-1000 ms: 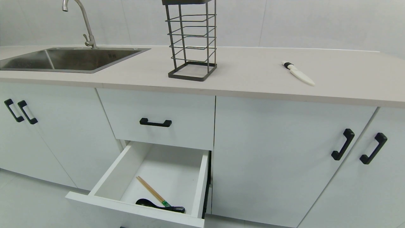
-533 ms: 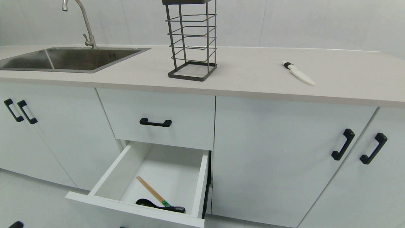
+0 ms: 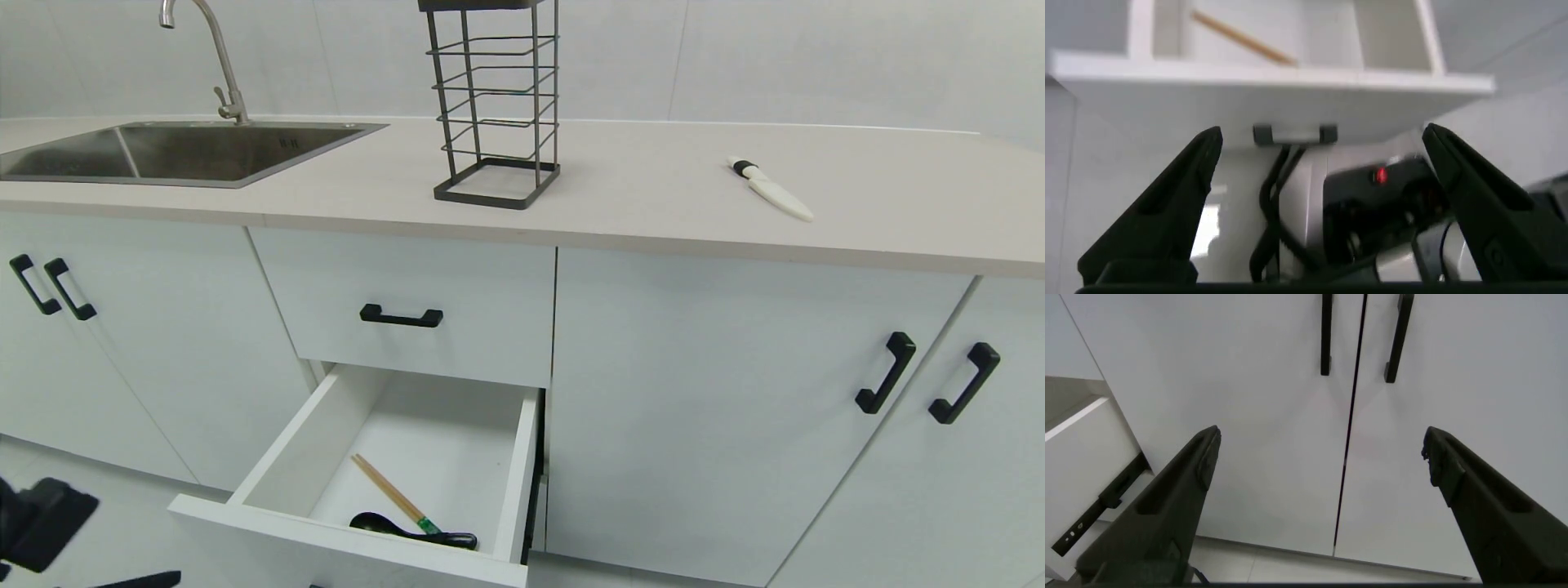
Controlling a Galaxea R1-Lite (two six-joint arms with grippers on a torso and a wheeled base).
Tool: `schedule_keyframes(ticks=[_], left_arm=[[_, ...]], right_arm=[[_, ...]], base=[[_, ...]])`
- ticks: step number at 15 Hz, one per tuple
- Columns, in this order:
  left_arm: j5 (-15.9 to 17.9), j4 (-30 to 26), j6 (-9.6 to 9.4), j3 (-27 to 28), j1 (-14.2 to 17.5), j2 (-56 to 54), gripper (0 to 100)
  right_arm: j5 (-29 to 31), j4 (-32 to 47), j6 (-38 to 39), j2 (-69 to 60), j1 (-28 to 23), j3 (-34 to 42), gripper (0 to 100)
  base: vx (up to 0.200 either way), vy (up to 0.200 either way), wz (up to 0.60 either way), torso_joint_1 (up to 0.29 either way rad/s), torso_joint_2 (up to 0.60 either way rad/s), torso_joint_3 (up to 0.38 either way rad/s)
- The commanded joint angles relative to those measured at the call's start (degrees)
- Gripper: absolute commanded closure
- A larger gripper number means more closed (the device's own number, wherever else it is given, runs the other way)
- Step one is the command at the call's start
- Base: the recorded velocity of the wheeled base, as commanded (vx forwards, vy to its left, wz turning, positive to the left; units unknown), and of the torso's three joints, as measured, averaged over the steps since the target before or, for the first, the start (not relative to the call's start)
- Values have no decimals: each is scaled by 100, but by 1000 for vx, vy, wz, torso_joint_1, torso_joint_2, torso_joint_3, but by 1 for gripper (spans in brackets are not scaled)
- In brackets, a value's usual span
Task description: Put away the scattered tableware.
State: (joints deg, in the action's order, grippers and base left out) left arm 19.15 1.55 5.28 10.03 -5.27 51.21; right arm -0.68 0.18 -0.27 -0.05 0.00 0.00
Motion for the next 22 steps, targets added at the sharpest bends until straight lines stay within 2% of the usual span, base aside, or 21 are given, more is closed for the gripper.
schedule_keyframes(ticks=[1,3,5,6,9,11,12,14,17,22], left_arm=[[-8,30,-291,-230,-194,1312,0],[-78,91,-739,-230,-194,1734,0],[-87,188,-994,-239,-194,1848,0],[-140,206,-1082,-239,-194,1848,0],[-280,364,-1169,-186,-194,1936,0],[-500,601,-1398,-186,-194,2051,0],[-614,786,-1644,-195,-194,2191,0],[-632,944,-1785,-221,-194,2385,0],[-632,1093,-1767,-186,-194,2525,0],[-614,1752,-1723,-203,-168,2956,0]], right_arm=[[-2,-1,0,14,0,0,0],[-2,-1,0,14,0,0,0],[-2,-1,0,14,0,0,0],[-2,-1,0,14,0,0,0],[-2,-1,0,14,0,0,0],[-11,-1,0,14,0,0,0],[-2,-1,0,14,0,0,0],[-2,-1,0,14,0,0,0],[-2,-1,0,14,0,0,0],[-2,-1,0,14,0,0,0]], base=[[0,0,0,0,0,0],[0,0,0,0,0,0],[0,0,0,0,0,0],[0,0,0,0,0,0],[0,0,0,0,0,0],[0,0,0,0,0,0],[0,0,0,0,0,0],[0,0,0,0,0,0],[0,0,0,0,0,0],[0,0,0,0,0,0]])
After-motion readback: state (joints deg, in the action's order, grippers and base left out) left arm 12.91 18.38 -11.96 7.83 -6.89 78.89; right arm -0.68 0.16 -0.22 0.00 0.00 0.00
